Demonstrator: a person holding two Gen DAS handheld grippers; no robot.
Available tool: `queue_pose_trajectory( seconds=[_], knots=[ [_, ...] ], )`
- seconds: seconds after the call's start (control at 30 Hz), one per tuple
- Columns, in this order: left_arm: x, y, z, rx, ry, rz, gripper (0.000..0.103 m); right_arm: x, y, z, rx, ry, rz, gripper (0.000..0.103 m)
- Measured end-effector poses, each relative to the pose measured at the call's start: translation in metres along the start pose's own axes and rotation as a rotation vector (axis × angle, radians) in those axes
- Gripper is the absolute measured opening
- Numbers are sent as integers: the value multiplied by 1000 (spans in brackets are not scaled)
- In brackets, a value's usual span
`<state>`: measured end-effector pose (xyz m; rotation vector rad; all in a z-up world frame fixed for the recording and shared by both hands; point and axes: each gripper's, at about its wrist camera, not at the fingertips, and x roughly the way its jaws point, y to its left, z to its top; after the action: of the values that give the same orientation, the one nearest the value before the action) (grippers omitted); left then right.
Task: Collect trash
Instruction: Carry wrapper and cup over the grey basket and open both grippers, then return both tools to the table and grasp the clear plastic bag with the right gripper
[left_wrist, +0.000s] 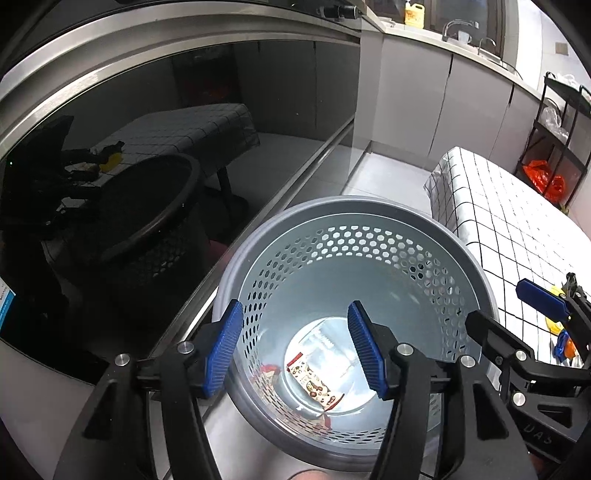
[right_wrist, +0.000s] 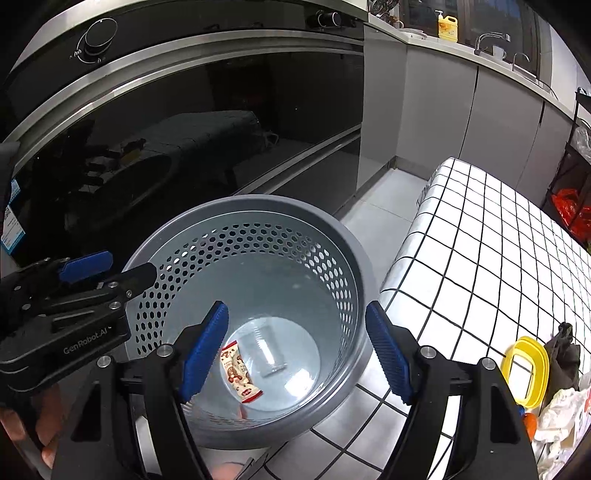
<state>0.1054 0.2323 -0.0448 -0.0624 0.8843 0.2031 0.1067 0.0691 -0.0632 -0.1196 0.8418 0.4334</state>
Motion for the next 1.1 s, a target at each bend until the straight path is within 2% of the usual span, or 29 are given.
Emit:
queue_pose_trajectory(
  seconds=[0.33,0.57,0.67,0.87,1.1],
  knots=[
    [-9,-4,-2,4,-33,-3,58,-8,-8,-8,23,-5,-17,73],
    [-21,-7,-3,11,-71,-6,62,-23,-18,-21,58,-7,-44,73],
    [-27,-9,-3,11,-91,-12,67,-32,-21,-29,73,-11,-61,73],
    [-40,-16,-7,28,-122,-33,71,-54,-33,-54,108,-23,-91,73],
    [-60,-28,-14,46,-148,-71,72,-92,-63,-98,184,-26,-141,73]
  ],
)
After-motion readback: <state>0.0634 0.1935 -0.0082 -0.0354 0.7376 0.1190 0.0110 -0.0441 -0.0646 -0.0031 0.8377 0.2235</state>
